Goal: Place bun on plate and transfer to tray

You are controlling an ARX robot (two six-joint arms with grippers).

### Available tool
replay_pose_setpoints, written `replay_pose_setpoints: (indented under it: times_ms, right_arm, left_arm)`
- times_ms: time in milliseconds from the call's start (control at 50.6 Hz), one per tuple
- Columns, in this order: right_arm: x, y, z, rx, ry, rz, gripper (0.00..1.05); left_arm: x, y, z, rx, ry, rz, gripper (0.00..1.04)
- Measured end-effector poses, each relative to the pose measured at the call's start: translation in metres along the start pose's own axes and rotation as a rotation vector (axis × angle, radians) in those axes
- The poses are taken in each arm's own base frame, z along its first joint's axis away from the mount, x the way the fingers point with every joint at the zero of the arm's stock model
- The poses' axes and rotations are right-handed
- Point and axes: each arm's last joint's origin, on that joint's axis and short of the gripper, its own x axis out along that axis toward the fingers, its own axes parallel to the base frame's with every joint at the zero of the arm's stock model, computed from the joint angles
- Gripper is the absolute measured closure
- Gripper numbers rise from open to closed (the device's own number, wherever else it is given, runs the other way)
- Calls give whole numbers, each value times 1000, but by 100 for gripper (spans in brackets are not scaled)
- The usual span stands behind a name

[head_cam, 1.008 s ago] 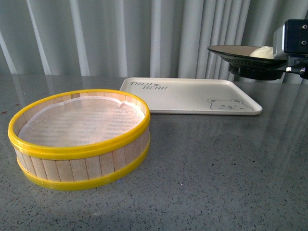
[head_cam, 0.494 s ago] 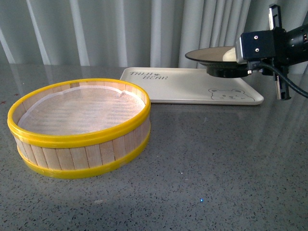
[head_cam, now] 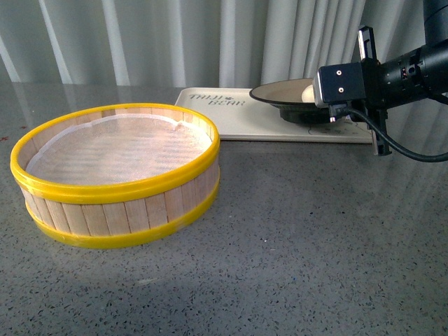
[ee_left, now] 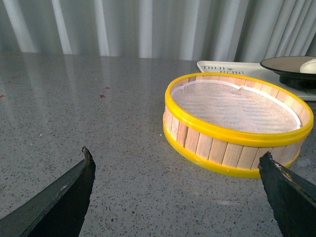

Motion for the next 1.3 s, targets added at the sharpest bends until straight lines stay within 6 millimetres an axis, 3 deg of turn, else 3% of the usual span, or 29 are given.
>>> replay_pose_setpoints:
  times_ms: [573,810,1048,1166,1305]
  right_arm:
    - [-2,23,-2,13,-4,-9,102]
    - [-14,40,-2,17,-8,-4,60]
    - [-34,34,8,44,-8,-81,28]
    - [-56,24,29,82,18,-193,7]
    - [-91,7,63,257,110,-360,9]
  left_arm:
    - [0,0,0,0,0,0,7]
    - [0,0,0,0,0,0,7]
    - [0,0,0,0,0,0,7]
    - [0,0,0,0,0,0,7]
    - [0,0,0,0,0,0,7]
